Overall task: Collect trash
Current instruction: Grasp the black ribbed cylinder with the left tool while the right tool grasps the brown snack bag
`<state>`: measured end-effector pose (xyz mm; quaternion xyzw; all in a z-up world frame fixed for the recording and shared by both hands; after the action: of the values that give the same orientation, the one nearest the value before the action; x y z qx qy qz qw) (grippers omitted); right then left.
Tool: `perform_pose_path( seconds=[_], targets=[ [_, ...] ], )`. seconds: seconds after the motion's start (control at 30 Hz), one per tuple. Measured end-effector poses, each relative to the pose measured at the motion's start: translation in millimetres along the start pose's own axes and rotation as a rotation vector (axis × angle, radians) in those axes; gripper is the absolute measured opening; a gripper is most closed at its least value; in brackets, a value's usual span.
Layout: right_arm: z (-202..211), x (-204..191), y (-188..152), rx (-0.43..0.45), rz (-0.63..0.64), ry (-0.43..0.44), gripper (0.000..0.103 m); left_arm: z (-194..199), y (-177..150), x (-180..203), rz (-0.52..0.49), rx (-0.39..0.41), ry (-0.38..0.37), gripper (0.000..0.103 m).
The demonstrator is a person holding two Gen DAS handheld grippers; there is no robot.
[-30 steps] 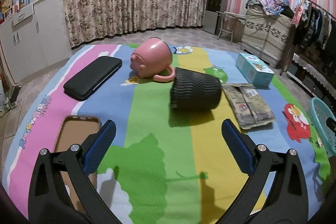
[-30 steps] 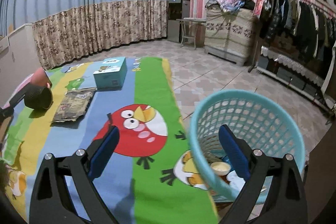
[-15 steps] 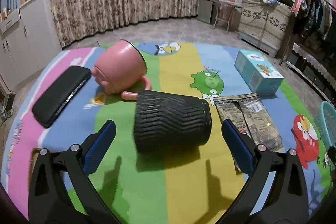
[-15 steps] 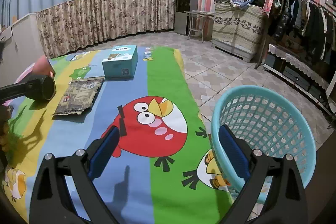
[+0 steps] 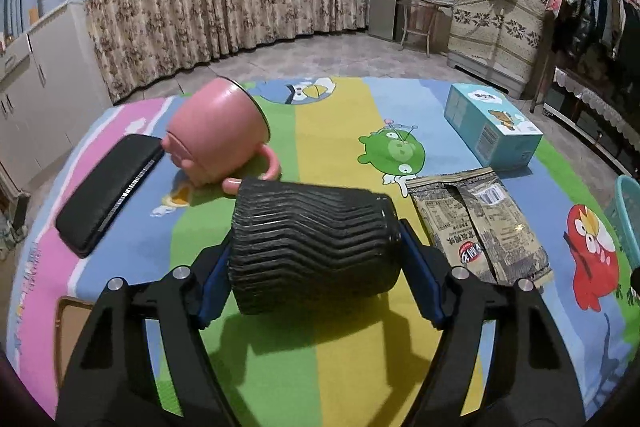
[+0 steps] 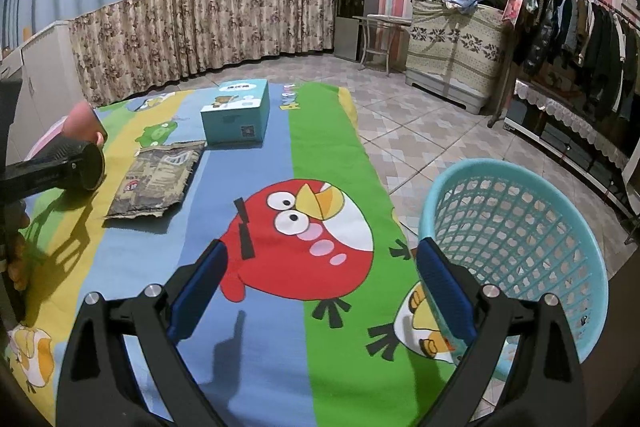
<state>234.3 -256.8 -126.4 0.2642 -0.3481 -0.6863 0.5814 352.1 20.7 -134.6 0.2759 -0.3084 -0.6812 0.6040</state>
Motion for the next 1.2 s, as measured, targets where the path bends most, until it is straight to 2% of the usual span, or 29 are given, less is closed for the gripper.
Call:
perform_pose_path(
  seconds=[0.17, 0.37, 0.5, 0.6, 0.7, 0.77, 0.83, 0.87, 0.93, 1.0, 1.07, 1.2],
  targets=[
    [-2, -16, 3, -0.012, -0.001, 0.026, 0.093, 23, -6, -18, 0.029, 0.024, 0.01, 0.072],
    [-16, -54, 23, -0.024, 0.023, 0.065, 0.093, 46, -20, -44, 0.073, 0.044, 0.026, 0.072],
    [-41, -87, 32, -0.092, 0.013, 0.115, 0.093, 53, -33, -58, 0.086, 0.031, 0.038, 0.072],
    [-67, -112, 23, -0.168, 0.039, 0.135, 0.09, 57, -40, -64, 0.091, 0.036, 0.052, 0.072],
    [-83, -125, 11, -0.229, 0.065, 0.142, 0.071, 59, -41, -68, 0.108, 0.05, 0.059, 0.072],
    [-86, -127, 8, -0.24, 0.062, 0.145, 0.068, 58, -42, -71, 0.111, 0.049, 0.059, 0.072],
    [-84, -131, 8, -0.237, 0.068, 0.164, 0.049, 56, -43, -72, 0.11, 0.044, 0.062, 0.072],
    [-84, -132, 8, -0.235, 0.072, 0.168, 0.044, 56, -43, -72, 0.11, 0.041, 0.063, 0.072],
    [-81, -136, 8, -0.227, 0.085, 0.18, 0.022, 55, -43, -73, 0.115, 0.042, 0.062, 0.072],
    [-78, -136, 8, -0.219, 0.098, 0.18, 0.012, 56, -44, -74, 0.123, 0.048, 0.057, 0.072],
    [-72, -137, 7, -0.207, 0.094, 0.195, 0.007, 57, -45, -74, 0.132, 0.054, 0.053, 0.072],
    [-51, -125, 10, -0.157, 0.06, 0.208, 0.005, 55, -45, -75, 0.139, 0.048, 0.054, 0.072]
  ],
)
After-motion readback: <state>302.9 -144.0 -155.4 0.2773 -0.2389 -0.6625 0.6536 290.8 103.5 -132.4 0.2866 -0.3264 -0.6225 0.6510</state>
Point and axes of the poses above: each gripper's, at about its wrist camera, not at the fingertips, and z roughly against the way its jaws point, x to its right, y to its top, the point moved 9 cm from there along -z, roughly the way its jaws point, and after that the axes turned 2 degrees about -y, right-handed, at the moved point
